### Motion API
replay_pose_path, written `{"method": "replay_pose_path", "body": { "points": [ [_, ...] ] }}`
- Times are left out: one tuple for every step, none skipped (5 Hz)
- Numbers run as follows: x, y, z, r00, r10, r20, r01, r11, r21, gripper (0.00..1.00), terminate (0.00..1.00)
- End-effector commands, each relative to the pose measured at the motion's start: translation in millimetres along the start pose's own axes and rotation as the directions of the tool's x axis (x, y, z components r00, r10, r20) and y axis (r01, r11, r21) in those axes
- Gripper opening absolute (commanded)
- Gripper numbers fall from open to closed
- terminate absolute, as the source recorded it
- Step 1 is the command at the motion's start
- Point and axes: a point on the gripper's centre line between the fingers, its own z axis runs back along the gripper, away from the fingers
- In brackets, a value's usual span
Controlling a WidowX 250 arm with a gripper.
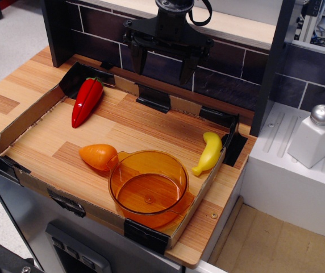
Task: Put carrot in pot
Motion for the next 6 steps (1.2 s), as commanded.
{"method": "replay_pose_path", "body": {
  "points": [
    [0, 0, 0, 1.000, 0.000, 0.000, 0.000, 1.000, 0.000, 1.00, 0.00],
    [-10, 8, 11, 0.994, -0.096, 0.056, 0.099, 0.994, -0.047, 1.00, 0.00],
    [-22, 21, 16, 0.937, -0.349, 0.026, 0.350, 0.934, -0.073, 1.00, 0.00],
    [-34, 38, 15, 0.814, -0.581, 0.005, 0.579, 0.810, -0.090, 1.00, 0.00],
    [-42, 58, 7, 0.628, -0.778, -0.023, 0.775, 0.628, -0.077, 1.00, 0.00],
    [-40, 71, 8, 0.417, -0.909, 0.014, 0.905, 0.413, -0.096, 1.00, 0.00]
  ]
}}
